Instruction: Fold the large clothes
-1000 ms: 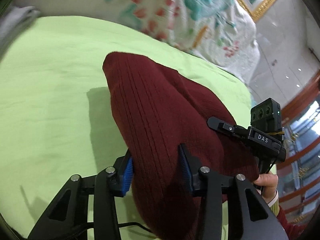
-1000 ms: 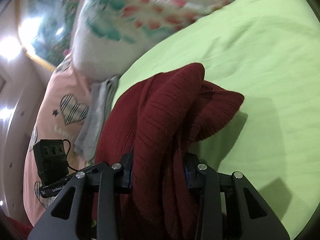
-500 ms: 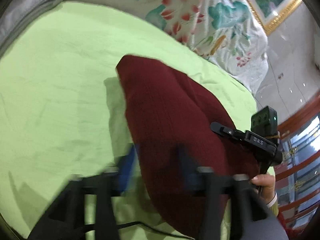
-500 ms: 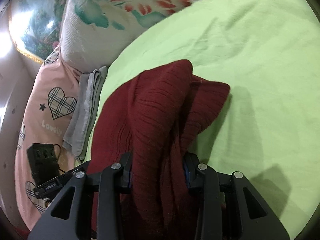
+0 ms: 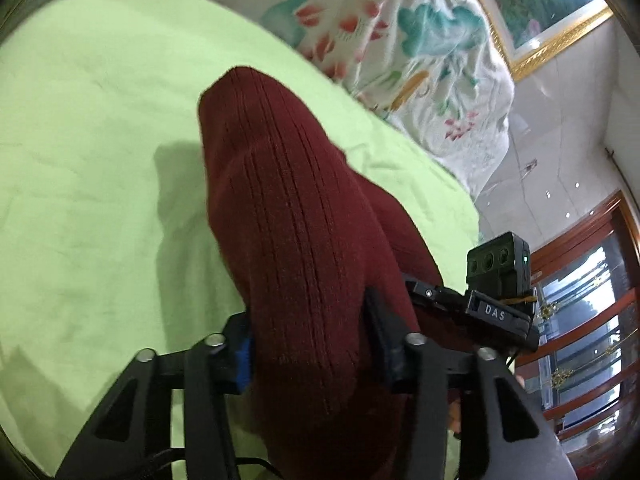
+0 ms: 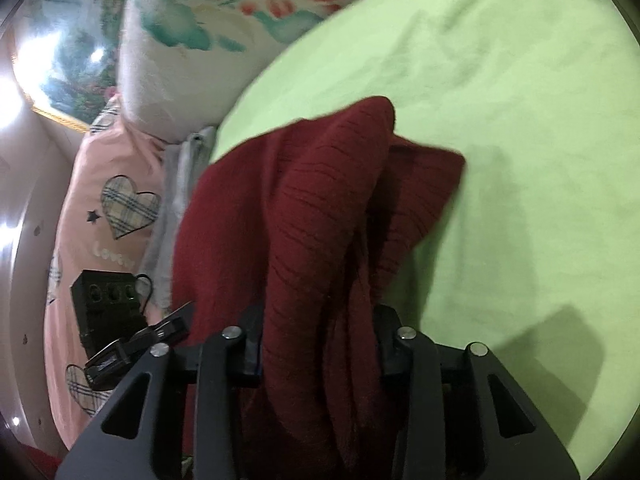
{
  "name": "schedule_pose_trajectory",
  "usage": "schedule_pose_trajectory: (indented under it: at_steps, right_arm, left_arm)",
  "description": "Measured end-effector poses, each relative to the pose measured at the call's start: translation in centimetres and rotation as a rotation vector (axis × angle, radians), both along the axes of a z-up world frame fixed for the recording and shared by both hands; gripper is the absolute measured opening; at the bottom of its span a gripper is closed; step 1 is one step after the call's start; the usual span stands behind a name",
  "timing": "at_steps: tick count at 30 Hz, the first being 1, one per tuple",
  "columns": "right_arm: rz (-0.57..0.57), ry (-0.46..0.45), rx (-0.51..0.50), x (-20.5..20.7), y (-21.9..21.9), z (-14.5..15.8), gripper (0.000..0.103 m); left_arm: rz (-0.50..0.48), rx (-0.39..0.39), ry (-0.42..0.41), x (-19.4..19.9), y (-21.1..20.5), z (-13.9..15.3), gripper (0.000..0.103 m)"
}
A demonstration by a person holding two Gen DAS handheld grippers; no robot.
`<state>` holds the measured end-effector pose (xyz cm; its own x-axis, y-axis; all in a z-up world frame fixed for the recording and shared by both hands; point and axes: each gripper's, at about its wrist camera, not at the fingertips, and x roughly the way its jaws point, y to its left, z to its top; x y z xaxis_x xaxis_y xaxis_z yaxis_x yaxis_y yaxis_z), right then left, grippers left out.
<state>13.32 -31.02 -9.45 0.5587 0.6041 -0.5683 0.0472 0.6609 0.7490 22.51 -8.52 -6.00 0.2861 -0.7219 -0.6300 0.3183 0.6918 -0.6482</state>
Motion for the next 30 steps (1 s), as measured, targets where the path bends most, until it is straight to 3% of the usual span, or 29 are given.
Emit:
schedule_pose_trajectory:
  at_steps: [4, 7, 10, 12, 14, 16, 22, 25, 30]
  right_arm:
    - [0.044, -0.080, 0.046, -0.3, 2.3, 2.5, 0.035]
    - [0.078, -0.095, 0.060, 0.2, 4.2, 2.3, 0.035]
    - [0.071, -0.021, 0.024, 1.2, 5.4, -0.2, 0.035]
    - [0.043, 0.019, 0.007, 1.4, 5.5, -1.8, 0.040]
    - [0.019, 0.028, 0.059, 1.1, 4.8, -2.3, 0.049]
    - [-0.001, 0.032, 0.017, 0.7, 4.5, -1.6, 0.059]
    - [-0.042, -0.034, -0.107, -2.3, 3.2, 2.5, 0.060]
    - [-0.035, -0.080, -0.134, -4.7, 3.4, 4.3, 0.060]
    - [0.014, -0.084, -0.137, -7.4, 5.3, 4.0, 0.060]
  left_arm:
    - [0.022, 0.037, -0.093, -1.5, 2.4, 3.9, 0.039]
    - [0.021, 0.098, -0.111, -1.9, 4.5, 5.3, 0.039]
    - [0.004, 0.236, -0.084, -1.5, 4.9, 3.2, 0.040]
    - [0.042, 0.295, -0.071, -1.2, 5.2, 1.2, 0.047]
    - [0.063, 0.237, -0.045, -1.0, 6.2, 0.9, 0.051]
    - [0.088, 0.190, -0.027, -1.3, 7.2, 1.4, 0.053]
    - [0.097, 0.281, -0.151, -6.6, 8.1, 4.1, 0.058]
    - [0.114, 0.328, -0.221, -10.6, 9.3, 5.0, 0.070]
    - [0.105, 0.391, -0.279, -15.7, 8.7, 4.1, 0.078]
